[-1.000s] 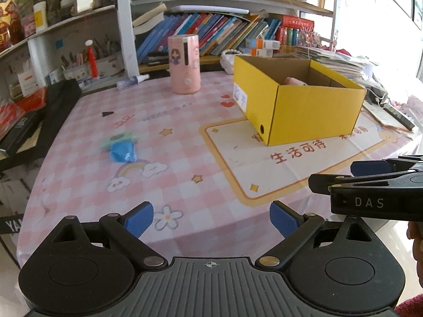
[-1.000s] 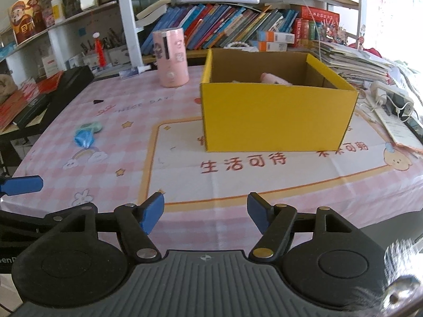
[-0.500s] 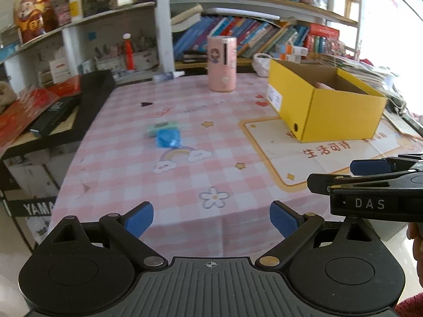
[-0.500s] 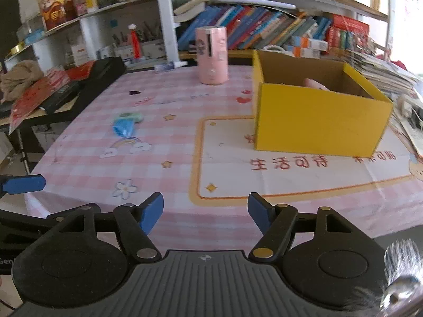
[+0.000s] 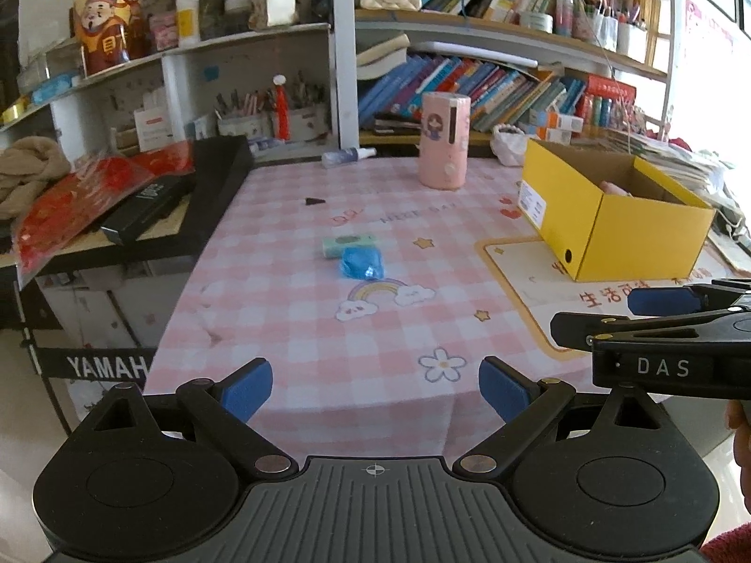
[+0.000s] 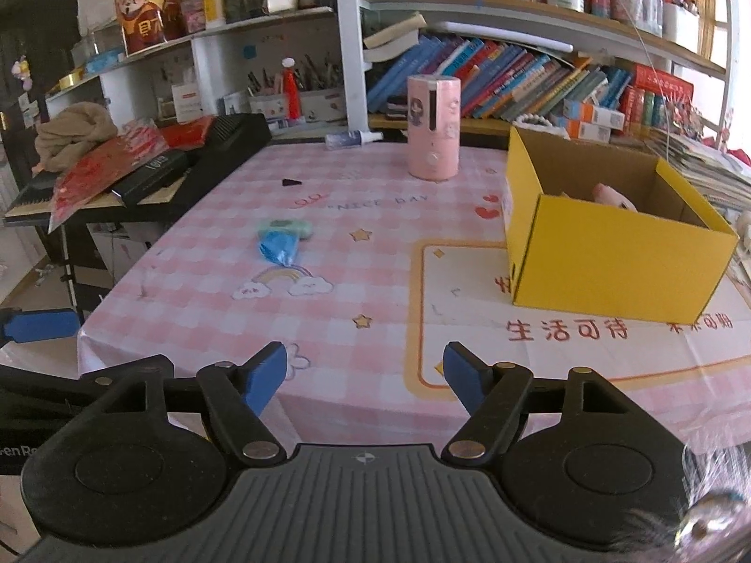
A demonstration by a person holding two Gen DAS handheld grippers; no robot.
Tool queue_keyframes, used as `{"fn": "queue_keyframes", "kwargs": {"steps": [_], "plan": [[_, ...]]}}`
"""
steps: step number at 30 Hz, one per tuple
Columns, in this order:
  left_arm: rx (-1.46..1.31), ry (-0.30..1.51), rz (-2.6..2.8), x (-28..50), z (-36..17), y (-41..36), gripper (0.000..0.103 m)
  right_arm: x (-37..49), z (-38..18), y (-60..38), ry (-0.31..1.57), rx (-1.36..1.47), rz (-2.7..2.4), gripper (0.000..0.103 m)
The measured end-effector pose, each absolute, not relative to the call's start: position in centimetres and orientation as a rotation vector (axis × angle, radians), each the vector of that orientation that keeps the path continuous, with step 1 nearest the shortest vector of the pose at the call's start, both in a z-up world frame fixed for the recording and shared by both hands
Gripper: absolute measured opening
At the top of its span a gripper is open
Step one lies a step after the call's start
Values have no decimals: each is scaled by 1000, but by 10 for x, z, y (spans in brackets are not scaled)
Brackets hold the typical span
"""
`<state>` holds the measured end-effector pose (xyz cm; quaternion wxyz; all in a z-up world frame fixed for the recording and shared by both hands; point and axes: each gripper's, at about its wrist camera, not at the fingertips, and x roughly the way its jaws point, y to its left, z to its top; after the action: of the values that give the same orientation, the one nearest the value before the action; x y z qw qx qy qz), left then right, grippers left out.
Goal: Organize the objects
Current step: 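Withdraw both tools from the yellow box and move toward the blue bag, then grasp the blue plastic bag with the left tool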
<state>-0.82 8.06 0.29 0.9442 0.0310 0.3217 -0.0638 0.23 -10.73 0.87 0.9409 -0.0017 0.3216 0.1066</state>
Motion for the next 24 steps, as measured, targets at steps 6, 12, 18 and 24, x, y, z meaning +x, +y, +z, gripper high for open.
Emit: {"fn": "queue_keyframes", "kwargs": {"steps": [6, 12, 18, 24], "plan": [[48, 651, -112, -7, 4, 89, 96, 6, 13, -94, 647, -21, 244, 72], [28, 659, -92, 2, 2, 95, 96, 15, 12, -87, 657, -38, 265, 72], [21, 680, -83, 22, -3, 93, 96, 33, 8, -87, 674, -43, 275, 72], [22, 697, -70, 47, -6, 85, 96, 65, 4, -90, 687, -41, 286, 73]]}}
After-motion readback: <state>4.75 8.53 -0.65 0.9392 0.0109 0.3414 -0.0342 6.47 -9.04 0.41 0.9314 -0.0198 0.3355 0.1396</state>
